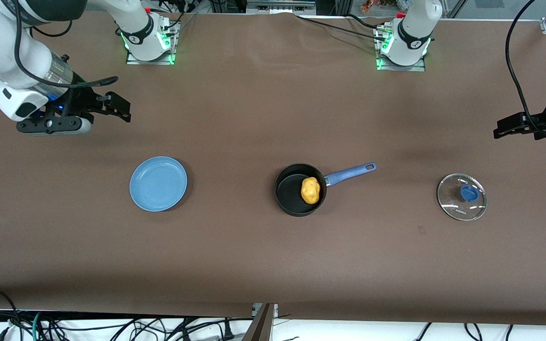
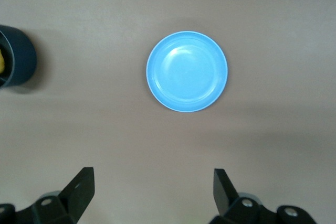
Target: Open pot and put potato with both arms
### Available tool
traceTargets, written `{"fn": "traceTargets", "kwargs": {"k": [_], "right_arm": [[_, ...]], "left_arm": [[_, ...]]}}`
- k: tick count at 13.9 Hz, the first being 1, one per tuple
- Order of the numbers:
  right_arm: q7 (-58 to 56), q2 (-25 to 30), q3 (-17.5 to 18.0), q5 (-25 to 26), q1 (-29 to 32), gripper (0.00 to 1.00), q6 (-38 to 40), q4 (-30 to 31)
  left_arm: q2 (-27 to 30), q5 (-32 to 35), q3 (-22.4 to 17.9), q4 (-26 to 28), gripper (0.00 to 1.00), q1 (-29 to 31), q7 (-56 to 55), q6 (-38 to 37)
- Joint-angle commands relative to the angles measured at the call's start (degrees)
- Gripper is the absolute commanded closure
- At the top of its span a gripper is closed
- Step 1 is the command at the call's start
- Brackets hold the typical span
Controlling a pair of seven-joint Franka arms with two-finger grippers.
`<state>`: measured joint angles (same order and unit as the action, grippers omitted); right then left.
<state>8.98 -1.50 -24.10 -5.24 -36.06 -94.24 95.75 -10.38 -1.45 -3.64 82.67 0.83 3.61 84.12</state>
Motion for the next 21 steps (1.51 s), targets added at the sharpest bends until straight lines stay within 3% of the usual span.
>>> {"fn": "traceTargets", "kwargs": {"k": [1,5,8,10,15,21], "right_arm": [[-4.9,0.5,-2.5,1.6,-0.6,0.00,3.5,-3.1],[-8.9,0.4,-3.5,2.6,0.6,0.00,7.6,-5.3],[-11.5,0.3,-2.2,4.1,2.8,0.00,7.2,-5.2],[-12.1,0.2,6.0,4.4,10.2,0.00,7.2,-5.3],[-12.3,0.4,19.1,4.5,23.7,0.00,7.3,-5.5],[-12.7,-0.8,19.2,4.6,24.0,0.00,7.9,-9.0]], "left_arm": [[-1.6,-0.8,1.0,-2.5,0.00,0.1,-0.9,-0.4],[-1.7,-0.1,1.1,-3.7,0.00,-0.7,-0.9,-1.4],[-2.2,0.0,1.1,-3.8,0.00,-0.7,-0.8,-1.4],[-2.4,-0.3,1.0,-3.8,0.00,-0.7,-0.7,-1.4],[-2.5,0.0,0.9,-3.8,0.00,-0.5,-0.7,-1.5],[-2.5,-0.1,0.9,-3.8,0.00,-0.5,-0.7,-1.5]]}}
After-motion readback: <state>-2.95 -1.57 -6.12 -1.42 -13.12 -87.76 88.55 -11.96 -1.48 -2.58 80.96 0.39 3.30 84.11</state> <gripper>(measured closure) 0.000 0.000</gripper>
